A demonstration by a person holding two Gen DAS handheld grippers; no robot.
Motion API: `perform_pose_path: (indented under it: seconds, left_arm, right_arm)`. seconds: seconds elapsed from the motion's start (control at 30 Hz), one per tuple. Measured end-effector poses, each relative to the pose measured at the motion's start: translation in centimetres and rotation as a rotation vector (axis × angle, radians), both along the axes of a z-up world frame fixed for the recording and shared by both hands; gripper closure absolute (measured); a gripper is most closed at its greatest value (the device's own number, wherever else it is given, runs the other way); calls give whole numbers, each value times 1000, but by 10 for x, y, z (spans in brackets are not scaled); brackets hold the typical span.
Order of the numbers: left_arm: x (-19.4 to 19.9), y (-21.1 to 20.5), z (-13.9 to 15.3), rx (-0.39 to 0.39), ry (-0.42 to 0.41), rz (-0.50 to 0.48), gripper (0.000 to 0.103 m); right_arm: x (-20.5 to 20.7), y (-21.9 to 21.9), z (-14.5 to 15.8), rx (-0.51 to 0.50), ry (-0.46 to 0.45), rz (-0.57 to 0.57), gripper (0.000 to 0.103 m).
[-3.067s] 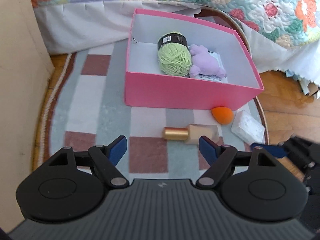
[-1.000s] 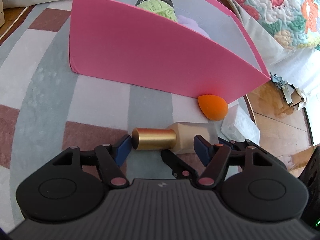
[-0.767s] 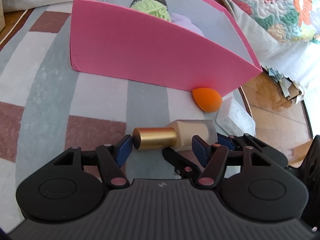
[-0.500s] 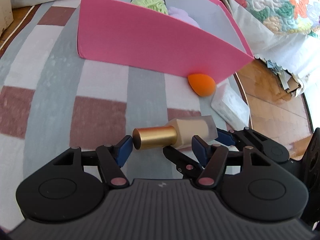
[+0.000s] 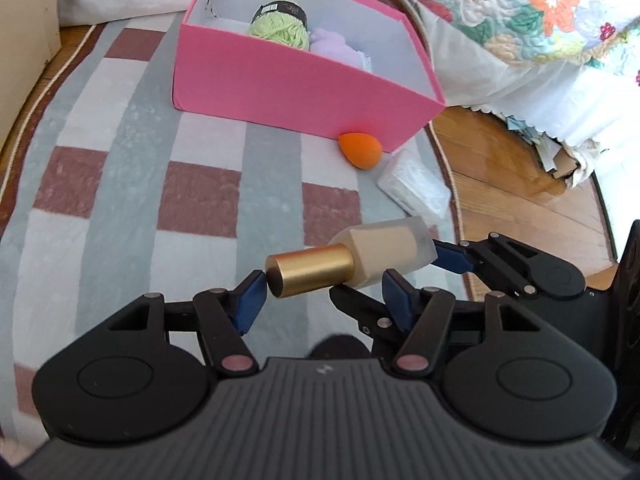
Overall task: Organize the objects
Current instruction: 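Lift the foundation bottle with the left tool over the pink box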
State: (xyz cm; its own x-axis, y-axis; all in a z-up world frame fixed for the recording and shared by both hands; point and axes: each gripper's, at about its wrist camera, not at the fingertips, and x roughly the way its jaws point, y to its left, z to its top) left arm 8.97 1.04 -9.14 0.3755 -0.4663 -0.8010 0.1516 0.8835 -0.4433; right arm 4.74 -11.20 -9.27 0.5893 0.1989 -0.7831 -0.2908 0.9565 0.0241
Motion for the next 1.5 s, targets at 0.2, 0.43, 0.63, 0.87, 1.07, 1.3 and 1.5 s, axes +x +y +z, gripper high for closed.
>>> perform_pose_path:
  seconds: [0.2, 0.43, 0.63, 0.87, 1.07, 1.3, 1.5]
  left_arm:
    - [-17, 3, 41, 12, -24, -1, 41]
    - [-19, 2, 92, 14, -98, -7, 42]
    - [-6, -1, 126, 2, -142, -15, 41]
    - [20, -8, 148, -2, -185, -20, 42]
    - [50, -13, 157, -9, -206, -21, 41]
    - [100, -18, 151, -5, -203, -14, 40]
    - [154, -21, 135, -4, -181, 4, 40]
  right_arm:
    - [-15, 7, 36, -34, -32, 35, 32]
    - [-20, 9, 83, -62, -95, 37, 32]
    - [-12, 5, 114, -86, -162, 38, 32]
    - [9, -3, 133, -93, -212, 27, 32]
    - [34, -7, 140, -101, -235, 17, 32]
    - [82, -15, 138, -118, -234, 17, 32]
    - [135, -23, 125, -131, -214, 32, 32]
